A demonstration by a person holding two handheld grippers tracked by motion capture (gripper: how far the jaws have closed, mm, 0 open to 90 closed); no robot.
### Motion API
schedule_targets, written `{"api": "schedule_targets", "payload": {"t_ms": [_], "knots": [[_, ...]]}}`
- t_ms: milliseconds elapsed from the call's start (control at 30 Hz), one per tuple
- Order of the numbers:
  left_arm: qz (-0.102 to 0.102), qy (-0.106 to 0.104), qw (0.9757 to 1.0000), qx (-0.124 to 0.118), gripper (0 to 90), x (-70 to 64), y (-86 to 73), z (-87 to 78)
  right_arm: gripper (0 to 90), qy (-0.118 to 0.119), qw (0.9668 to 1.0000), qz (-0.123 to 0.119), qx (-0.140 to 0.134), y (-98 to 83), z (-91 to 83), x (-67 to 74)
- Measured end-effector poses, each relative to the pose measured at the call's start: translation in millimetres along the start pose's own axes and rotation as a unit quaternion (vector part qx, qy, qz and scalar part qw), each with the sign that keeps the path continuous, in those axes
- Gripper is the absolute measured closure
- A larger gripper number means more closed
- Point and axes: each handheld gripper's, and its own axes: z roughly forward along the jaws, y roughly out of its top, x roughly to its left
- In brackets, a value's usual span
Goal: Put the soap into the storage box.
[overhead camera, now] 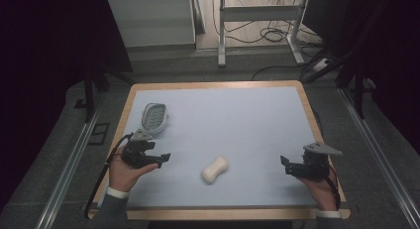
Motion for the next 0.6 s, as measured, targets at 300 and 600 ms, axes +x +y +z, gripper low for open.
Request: {"api": "schedule_targets", "payload": {"t_ms": [300, 600], "knots": [[0.020, -0.015, 0.9995, 0.019, 24.8, -4.3, 12.3, 6.1, 5.2, -0.004, 1.0000, 0.002, 0.000, -1.7, -2.1, -0.5], [0.031, -0.021, 0.9988, 0.032, 24.4, -11.3, 21.2, 10.4, 5.4, -0.003, 1.0000, 0.003, -0.002, -2.5, -4.2, -2.4]]}}
